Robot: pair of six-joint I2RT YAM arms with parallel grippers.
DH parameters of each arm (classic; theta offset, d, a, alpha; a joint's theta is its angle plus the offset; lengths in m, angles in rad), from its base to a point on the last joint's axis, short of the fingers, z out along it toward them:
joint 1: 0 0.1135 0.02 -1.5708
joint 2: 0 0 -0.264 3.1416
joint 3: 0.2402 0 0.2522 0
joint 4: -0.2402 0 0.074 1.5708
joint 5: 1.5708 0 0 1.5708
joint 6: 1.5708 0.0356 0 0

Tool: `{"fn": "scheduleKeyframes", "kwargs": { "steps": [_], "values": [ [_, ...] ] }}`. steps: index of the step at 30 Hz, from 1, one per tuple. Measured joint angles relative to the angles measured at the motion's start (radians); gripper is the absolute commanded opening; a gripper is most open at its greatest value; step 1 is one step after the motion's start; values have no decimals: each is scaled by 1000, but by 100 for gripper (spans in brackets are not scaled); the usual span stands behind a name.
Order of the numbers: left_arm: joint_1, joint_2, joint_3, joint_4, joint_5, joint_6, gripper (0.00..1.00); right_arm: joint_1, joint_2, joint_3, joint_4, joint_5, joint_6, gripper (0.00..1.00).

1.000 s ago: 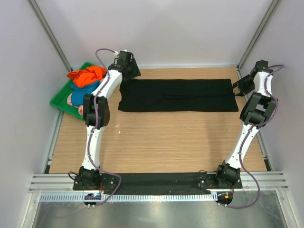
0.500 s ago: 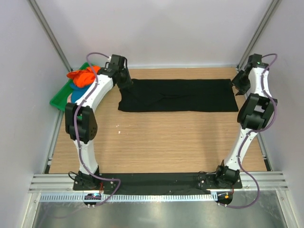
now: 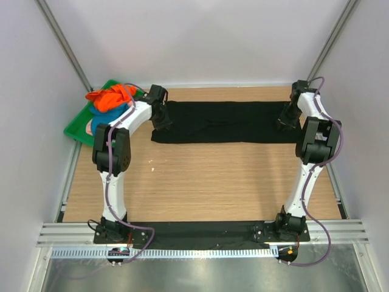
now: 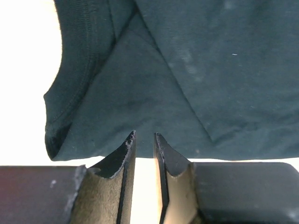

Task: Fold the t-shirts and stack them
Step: Fold the tshirt

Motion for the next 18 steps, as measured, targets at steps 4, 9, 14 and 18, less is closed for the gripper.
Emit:
{"fn": "scheduleKeyframes", "kwargs": {
  "steps": [4,9,14,18],
  "values": [
    [1,32,0,-12,-37,4,21,0,0,-24,20,25,-6,25],
    [8,84,5,-31,-87,19,20,-2,9,-58,40,50,-22,25],
    [7,103,35,-67,-131,28,17,-2,19,-79,57,84,-28,26],
    [8,102,30,-76,-159,30,14,5,-4,-120,86,122,-31,25]
  ]
}}
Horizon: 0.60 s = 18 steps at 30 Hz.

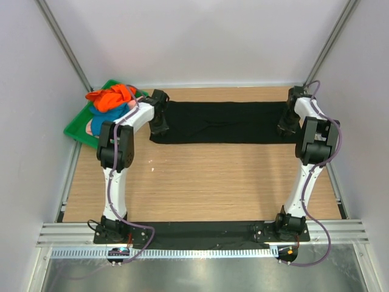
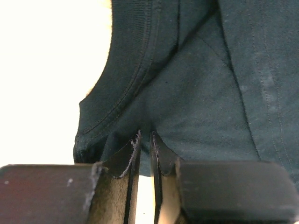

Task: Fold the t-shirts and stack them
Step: Fold the tshirt

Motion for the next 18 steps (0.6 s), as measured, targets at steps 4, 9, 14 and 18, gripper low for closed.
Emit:
{"fn": "scheduleKeyframes", "kwargs": {
  "steps": [4,9,14,18],
  "values": [
    [1,-29,-50,21,-31,1,14,2,-42,-67,22,44,-4,26],
    [9,-75,-120,33,-52,14,14,-5,-128,-201,20,58,-2,26],
    [18,-112,-169,3,-81,28,14,-10,-222,-335,-8,32,6,29],
    [33,-152,-210,-61,-100,45,22,-23,-313,-413,-61,22,9,37]
  ]
}}
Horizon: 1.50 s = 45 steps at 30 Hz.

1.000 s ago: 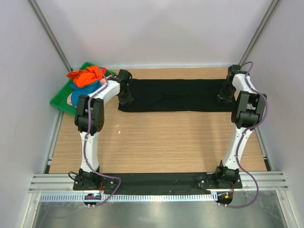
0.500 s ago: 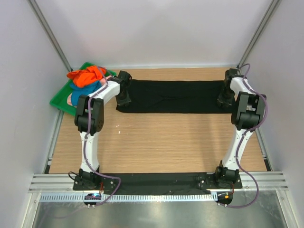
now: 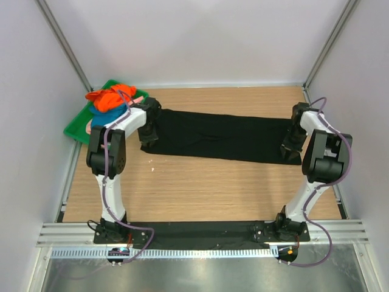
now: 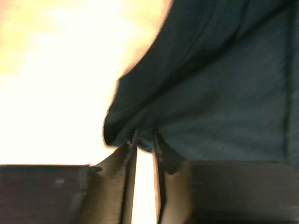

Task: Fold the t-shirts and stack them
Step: Fold the tshirt

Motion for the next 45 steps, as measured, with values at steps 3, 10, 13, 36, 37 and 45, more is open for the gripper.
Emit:
{"fn": "scheduleKeyframes", "kwargs": {
  "steps": [3,10,13,36,37,45],
  "values": [
    [6,-49,-11,-50,3,6,31,-7,-72,-3,-23,-18,7,43],
    [-4,-159,57,-73,65,-1,42,-10,-79,101,-36,-72,26,50],
    [-17,-162,84,-50,103,-18,42,-10,-18,179,-38,-74,26,52],
    [-208,134,195,68,72,-313,47,77,327,565,-48,-96,-57,57],
    [-207,139,211,62,71,-315,47,77,343,564,-46,-89,-59,57],
    [-208,257,405,-33,48,-274,45,75,341,467,-6,-32,-36,57]
  ]
}}
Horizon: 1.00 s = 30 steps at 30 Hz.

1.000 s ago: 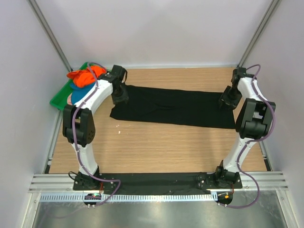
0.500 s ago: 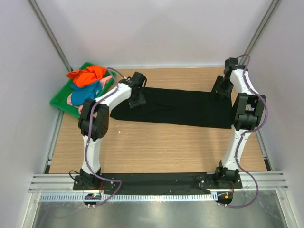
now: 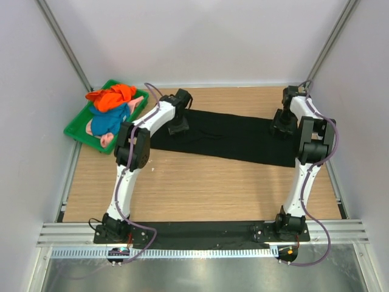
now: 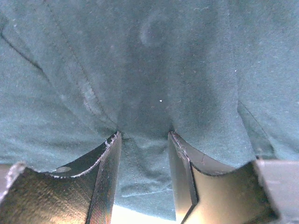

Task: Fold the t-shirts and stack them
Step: Fold the tshirt

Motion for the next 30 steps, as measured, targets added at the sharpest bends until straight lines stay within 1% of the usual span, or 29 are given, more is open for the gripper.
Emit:
{"fn": "scheduleKeyframes", "kwargs": {
  "steps": [4,7,10,12,15,19,21,24,27,30],
  "values": [
    [-1,93,158,-89,-16,66,45,2,-93,-151,46,37,29,58],
    [-1,136,238,-120,-26,134,45,5,-186,-298,61,38,70,59],
    [2,166,291,-125,-32,210,48,8,-302,-472,78,6,135,60],
    [5,193,336,-125,-34,273,48,21,-374,-584,78,-49,180,61],
    [13,239,420,-124,-33,369,48,77,-480,-736,89,-127,254,61],
    [21,246,435,-108,-43,448,50,256,-626,-898,92,-253,379,62],
    [27,233,418,-101,-46,464,53,340,-689,-915,81,-310,425,62],
    [42,188,369,-109,-37,455,54,371,-751,-866,39,-325,417,62],
    [58,108,317,-111,7,408,53,365,-743,-737,-32,-245,336,62],
    [69,-3,240,-82,57,336,52,360,-706,-612,-60,-149,226,62]
  ]
}}
